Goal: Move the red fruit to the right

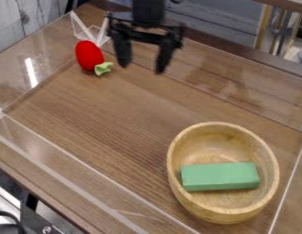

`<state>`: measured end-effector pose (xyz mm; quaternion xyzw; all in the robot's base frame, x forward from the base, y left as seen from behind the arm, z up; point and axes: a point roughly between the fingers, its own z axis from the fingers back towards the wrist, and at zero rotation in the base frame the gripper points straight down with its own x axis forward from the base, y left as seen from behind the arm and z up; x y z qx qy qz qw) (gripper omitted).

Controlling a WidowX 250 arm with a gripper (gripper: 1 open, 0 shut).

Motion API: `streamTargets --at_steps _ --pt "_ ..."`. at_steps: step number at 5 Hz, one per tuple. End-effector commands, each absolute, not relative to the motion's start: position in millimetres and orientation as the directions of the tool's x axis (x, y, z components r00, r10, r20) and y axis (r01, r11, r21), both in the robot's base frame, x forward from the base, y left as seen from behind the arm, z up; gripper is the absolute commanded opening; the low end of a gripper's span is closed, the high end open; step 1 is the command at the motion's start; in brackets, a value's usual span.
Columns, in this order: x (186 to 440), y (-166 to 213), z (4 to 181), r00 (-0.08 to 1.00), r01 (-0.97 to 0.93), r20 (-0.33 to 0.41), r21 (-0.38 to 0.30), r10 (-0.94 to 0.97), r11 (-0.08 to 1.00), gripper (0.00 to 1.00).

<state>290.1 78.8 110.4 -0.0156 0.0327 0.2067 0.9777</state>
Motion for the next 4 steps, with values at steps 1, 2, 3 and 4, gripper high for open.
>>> streamTargets --at_steps 1,2,3,4 --pt "295 118 129.5 0.849 -0.527 0.017 -0.047 0.529 0.848 1.00" --pt "296 148 127.0 0.772 -0.631 0.033 -0.075 0.635 0.772 1.00" --pt "303 165 126.8 0.665 -0.739 0.047 -0.101 0.745 0.666 1.00" --pt "316 177 124.1 0.604 -0.787 0.049 -0.124 0.796 0.604 1.00"
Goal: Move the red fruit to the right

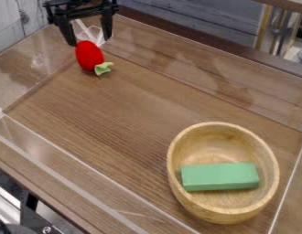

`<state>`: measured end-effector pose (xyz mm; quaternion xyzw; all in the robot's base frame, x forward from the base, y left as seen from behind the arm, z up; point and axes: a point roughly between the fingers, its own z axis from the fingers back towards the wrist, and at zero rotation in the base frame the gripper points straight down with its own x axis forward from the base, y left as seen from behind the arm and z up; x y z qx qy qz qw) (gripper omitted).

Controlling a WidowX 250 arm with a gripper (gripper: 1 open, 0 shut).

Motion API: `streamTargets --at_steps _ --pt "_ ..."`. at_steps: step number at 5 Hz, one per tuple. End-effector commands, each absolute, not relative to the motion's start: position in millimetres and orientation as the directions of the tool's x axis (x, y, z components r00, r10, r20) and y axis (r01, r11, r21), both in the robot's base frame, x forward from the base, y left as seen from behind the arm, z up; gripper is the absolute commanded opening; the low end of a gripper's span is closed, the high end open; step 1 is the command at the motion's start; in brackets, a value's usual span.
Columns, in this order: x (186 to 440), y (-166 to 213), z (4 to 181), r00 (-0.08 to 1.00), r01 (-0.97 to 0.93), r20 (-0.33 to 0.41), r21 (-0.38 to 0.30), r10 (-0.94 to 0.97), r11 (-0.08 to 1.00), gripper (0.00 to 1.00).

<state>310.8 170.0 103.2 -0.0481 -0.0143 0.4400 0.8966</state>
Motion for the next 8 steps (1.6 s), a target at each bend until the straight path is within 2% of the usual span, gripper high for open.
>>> streamTargets --at_steps 1,4,7,8 --pt "325 185 112.7 0.597 -0.791 0.049 -0.130 0.801 0.598 1.00" --pt "347 216 81.3 0.549 -0.822 0.045 -0.154 0.835 0.549 1.00" --pt "344 203 139.6 0.559 -0.808 0.046 -0.194 0.828 0.557 1.00" --pt "348 198 125.1 0.497 -0.848 0.047 -0.187 0.866 0.496 1.00"
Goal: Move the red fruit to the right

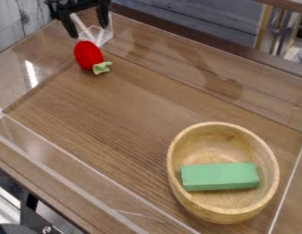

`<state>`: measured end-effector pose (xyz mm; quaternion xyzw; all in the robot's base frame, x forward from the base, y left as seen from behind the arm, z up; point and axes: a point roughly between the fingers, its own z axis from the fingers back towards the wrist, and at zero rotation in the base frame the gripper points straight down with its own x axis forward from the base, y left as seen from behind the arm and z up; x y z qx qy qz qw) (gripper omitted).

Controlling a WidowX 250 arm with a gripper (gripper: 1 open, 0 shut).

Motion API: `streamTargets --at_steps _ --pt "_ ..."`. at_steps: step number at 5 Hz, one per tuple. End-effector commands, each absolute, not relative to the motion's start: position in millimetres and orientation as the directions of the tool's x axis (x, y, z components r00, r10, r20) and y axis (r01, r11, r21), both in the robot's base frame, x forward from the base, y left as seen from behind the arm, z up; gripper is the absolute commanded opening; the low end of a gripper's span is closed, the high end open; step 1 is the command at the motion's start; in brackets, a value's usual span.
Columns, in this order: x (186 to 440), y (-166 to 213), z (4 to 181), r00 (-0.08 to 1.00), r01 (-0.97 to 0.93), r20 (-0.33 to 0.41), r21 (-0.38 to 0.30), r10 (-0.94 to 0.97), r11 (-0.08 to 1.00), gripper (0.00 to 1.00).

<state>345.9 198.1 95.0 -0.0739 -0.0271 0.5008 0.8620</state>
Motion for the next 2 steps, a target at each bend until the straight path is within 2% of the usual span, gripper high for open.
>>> streamTargets --at_steps 1,2 --pt "353 194 108.6 0.433 -0.883 0.051 -0.177 0.900 0.435 1.00" --pt "354 193 92.9 0.466 -0.867 0.055 -0.170 0.883 0.468 1.00"
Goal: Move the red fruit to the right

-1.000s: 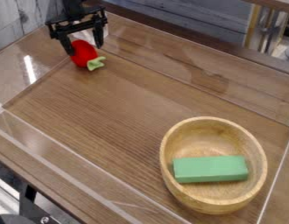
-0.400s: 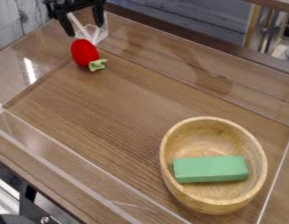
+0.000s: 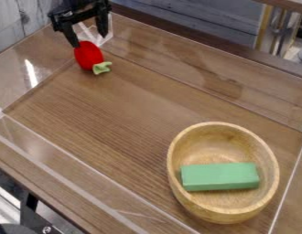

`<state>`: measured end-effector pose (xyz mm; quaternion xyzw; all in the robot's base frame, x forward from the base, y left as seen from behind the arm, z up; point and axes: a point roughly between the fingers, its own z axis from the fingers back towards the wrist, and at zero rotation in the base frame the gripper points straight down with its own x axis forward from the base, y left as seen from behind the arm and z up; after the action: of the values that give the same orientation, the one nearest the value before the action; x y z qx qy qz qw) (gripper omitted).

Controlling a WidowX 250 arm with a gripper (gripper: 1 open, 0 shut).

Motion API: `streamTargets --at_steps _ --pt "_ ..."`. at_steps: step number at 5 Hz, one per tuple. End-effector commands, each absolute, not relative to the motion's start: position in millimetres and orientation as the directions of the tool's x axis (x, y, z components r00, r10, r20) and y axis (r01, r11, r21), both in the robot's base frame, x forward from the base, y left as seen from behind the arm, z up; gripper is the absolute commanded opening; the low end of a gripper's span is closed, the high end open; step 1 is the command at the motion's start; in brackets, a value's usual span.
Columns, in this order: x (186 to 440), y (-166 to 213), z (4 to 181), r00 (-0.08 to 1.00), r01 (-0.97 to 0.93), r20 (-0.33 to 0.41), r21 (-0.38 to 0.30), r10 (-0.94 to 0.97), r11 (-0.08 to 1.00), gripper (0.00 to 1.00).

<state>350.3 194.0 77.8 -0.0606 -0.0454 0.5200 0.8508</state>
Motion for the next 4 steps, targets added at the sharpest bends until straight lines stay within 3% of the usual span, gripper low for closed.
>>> streamTargets --at_steps 1,3,4 --pt "356 192 80.0 0.497 -0.849 0.062 -0.169 0.865 0.500 1.00" --pt "354 190 65.3 0.584 -0.790 0.060 -0.188 0.809 0.584 1.00" --pt "356 191 55.7 0.552 -0.811 0.053 -0.194 0.832 0.551 0.00"
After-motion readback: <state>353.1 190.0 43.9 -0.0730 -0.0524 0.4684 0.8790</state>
